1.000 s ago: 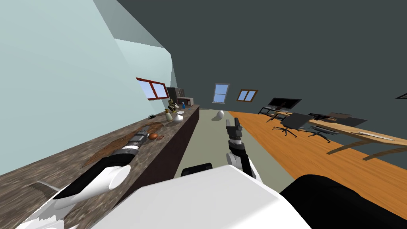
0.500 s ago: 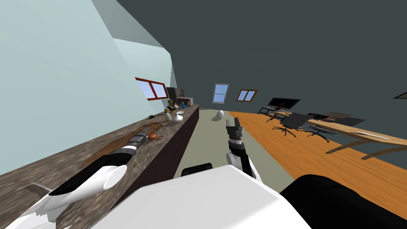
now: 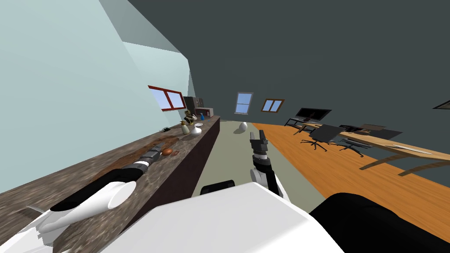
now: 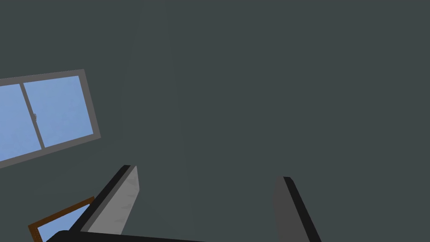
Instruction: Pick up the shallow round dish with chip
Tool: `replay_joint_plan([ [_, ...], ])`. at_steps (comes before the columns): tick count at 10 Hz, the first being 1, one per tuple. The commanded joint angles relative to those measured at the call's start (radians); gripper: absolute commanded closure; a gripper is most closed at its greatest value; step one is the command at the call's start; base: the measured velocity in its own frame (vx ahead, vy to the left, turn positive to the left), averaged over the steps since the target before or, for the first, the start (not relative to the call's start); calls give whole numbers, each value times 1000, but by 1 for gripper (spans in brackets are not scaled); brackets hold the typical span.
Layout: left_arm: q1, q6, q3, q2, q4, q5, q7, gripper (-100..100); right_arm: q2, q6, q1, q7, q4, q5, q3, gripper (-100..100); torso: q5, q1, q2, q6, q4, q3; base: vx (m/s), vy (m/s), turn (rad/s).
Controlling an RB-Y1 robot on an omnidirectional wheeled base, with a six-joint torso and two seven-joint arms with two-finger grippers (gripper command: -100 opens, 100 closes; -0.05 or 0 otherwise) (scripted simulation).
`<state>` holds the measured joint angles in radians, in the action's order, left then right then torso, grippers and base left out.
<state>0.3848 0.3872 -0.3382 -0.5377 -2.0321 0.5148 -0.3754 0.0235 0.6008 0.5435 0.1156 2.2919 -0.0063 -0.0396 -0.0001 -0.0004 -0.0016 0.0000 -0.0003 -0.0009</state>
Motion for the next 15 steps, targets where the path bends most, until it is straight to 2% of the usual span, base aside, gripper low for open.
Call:
replay_joint_plan([
  [1, 0, 41, -2, -5, 1, 5, -1, -100, 0, 0, 0, 0, 0, 0, 0, 0, 0, 0, 0, 0, 0, 0, 10, -6, 0],
  [2, -5, 80, -14, -27, 10, 31, -12, -100, 0, 0, 0, 0, 0, 0, 0, 0, 0, 0, 1, 0, 0, 0, 21, -10, -10],
  [3, -5, 111, -14, -27, 10, 31, -12, -100, 0, 0, 0, 0, 0, 0, 0, 0, 0, 0, 0, 0, 0, 0, 28, -12, -5],
  [4, -5, 119, -14, -27, 10, 31, -12, -100, 0, 0, 0, 0, 0, 0, 0, 0, 0, 0, 0, 0, 0, 0, 17, -6, 3],
  [5, -9, 160, -23, -49, 18, 57, -21, -100, 0, 0, 0, 0, 0, 0, 0, 0, 0, 0, 0, 0, 0, 0, 34, -7, -8],
  [6, -9, 189, -23, -49, 18, 57, -21, -100, 0, 0, 0, 0, 0, 0, 0, 0, 0, 0, -1, 0, 0, 0, 37, -4, -3],
  [7, -9, 198, -23, -49, 18, 57, -21, -100, 0, 0, 0, 0, 0, 0, 0, 0, 0, 0, -1, 0, 0, -1, 19, -2, -1],
  [8, -14, 239, -31, -71, 25, 82, -29, -100, 0, 0, 0, 0, 0, 0, 0, 0, 0, 0, 0, 0, 0, 0, 46, -8, -3],
  [10, -14, 276, -31, -71, 25, 82, -29, -100, 0, 0, 0, 0, 0, 0, 0, 0, 0, 0, -1, 0, 0, -1, 30, -4, -1],
  [11, -18, 316, -38, -91, 31, 107, -35, -100, 0, 0, 0, 0, 0, 0, 0, 0, 0, 0, 0, 0, 0, 0, 45, 0, -2],
  [13, -18, 355, -38, -91, 31, 107, -35, -100, 0, 0, 0, 0, 0, 0, 0, 0, 0, 0, -2, 0, 0, -1, 37, -2, -1],
  [14, -22, 395, -43, -110, 37, 131, -40, -100, 0, 0, 0, 0, 0, 0, 0, 0, 0, 1, 0, 0, 0, 0, 51, 1, 0],
  [15, -22, 421, -43, -110, 37, 131, -40, -100, 0, 0, 0, 0, 0, 0, 0, 0, 0, 1, -2, 0, 0, -1, 55, 6, 1],
])
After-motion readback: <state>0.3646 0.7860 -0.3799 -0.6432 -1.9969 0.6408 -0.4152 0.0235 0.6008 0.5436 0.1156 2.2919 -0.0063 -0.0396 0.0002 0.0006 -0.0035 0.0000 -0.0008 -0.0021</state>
